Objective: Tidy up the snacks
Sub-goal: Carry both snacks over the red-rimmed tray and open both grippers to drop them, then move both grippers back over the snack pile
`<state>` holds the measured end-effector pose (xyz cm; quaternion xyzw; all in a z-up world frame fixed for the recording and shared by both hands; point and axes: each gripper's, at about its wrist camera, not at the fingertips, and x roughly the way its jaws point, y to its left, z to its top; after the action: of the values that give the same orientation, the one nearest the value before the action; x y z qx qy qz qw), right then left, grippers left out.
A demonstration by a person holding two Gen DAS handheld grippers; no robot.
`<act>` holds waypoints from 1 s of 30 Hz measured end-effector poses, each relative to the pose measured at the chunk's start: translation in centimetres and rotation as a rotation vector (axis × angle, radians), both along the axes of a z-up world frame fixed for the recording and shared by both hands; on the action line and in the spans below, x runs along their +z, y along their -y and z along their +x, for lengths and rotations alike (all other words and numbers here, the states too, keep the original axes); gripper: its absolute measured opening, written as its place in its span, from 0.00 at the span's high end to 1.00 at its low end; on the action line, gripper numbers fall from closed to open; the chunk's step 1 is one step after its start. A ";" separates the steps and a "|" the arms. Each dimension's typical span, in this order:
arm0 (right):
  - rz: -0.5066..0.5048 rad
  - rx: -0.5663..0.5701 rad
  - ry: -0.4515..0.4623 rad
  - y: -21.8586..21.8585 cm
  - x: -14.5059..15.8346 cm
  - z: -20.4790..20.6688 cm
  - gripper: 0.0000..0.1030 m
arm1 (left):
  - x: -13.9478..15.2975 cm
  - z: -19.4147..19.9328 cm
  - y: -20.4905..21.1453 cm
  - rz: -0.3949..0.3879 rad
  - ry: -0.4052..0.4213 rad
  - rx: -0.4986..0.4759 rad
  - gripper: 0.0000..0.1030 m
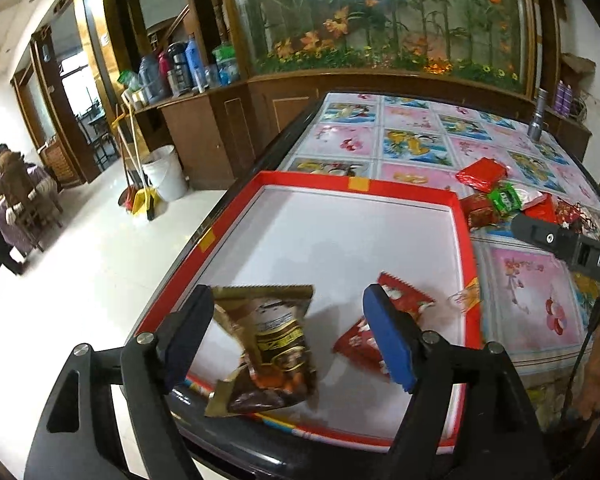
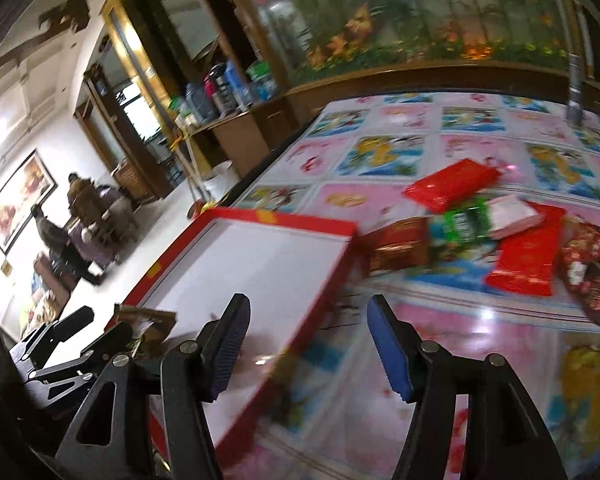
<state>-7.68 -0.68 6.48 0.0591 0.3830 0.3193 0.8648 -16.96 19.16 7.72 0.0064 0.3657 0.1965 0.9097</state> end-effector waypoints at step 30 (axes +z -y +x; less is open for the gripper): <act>0.099 -0.232 -0.016 13.2 0.1 4.1 0.36 | 1.6 4.2 9.7 0.109 -0.022 -0.174 0.25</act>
<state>-3.62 -13.89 6.54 0.1482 0.3642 0.2351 0.8889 -12.72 9.47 9.34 0.0897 0.3623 0.1364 0.9176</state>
